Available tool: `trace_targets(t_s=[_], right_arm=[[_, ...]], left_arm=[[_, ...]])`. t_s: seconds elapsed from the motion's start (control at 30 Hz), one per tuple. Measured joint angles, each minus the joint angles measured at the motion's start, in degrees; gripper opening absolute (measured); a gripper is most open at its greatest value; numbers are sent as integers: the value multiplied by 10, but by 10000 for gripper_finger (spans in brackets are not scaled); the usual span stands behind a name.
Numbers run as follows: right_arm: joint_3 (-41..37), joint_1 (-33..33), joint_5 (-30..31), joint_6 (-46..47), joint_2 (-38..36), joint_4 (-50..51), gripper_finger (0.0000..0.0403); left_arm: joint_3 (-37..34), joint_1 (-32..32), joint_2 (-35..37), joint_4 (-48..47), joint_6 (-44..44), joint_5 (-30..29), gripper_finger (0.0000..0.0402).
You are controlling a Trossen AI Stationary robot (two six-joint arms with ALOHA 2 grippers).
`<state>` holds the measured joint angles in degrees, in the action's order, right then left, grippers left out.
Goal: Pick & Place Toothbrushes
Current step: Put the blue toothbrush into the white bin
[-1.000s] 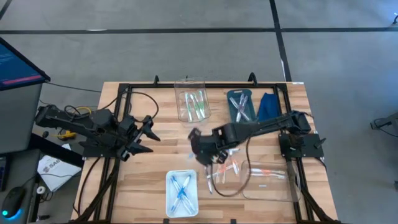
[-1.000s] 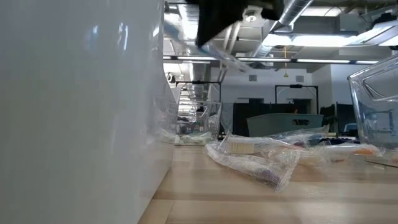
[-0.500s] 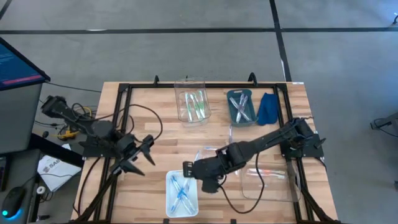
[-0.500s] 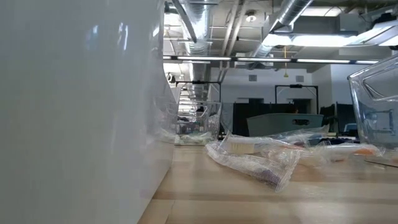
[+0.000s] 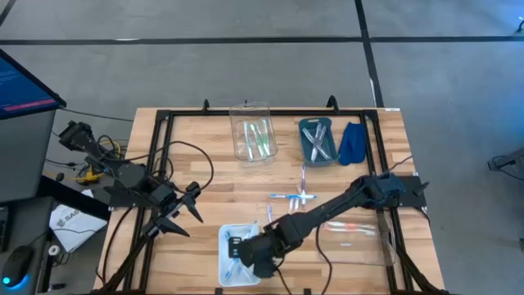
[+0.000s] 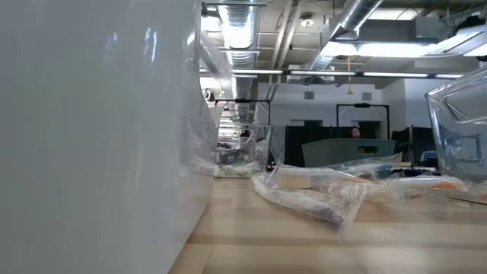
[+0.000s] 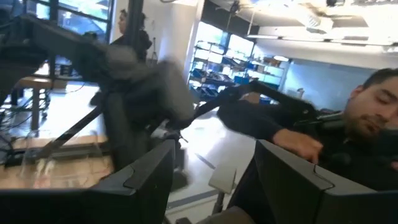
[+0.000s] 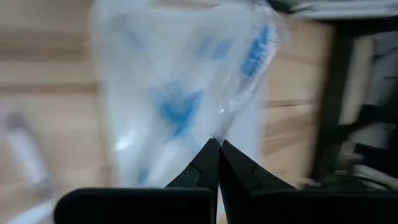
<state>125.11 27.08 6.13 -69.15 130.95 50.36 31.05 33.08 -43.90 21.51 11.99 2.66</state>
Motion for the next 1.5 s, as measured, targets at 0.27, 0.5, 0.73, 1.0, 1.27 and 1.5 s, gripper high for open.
trace_targets(t_s=[0.27, 0.5, 0.73, 1.0, 1.27, 1.5], right_arm=[[90, 7, -33, 18, 50, 33, 0], [97, -14, -120, 79, 64, 8, 0], [97, -11, -144, 71, 64, -20, 0], [86, -40, -177, 49, 81, -41, 0], [84, -45, -137, 29, 110, -9, 0], [84, -46, -121, 62, 109, -6, 0]], left_arm=[[0, 0, -7, 2, 0, -3, 218], [0, 2, -8, 5, 3, -3, 218], [0, 10, -13, 8, 4, -3, 218], [0, 10, -13, 13, 4, -3, 218], [0, 10, -13, 14, 4, -3, 218], [0, 10, -13, 14, 4, -3, 218]])
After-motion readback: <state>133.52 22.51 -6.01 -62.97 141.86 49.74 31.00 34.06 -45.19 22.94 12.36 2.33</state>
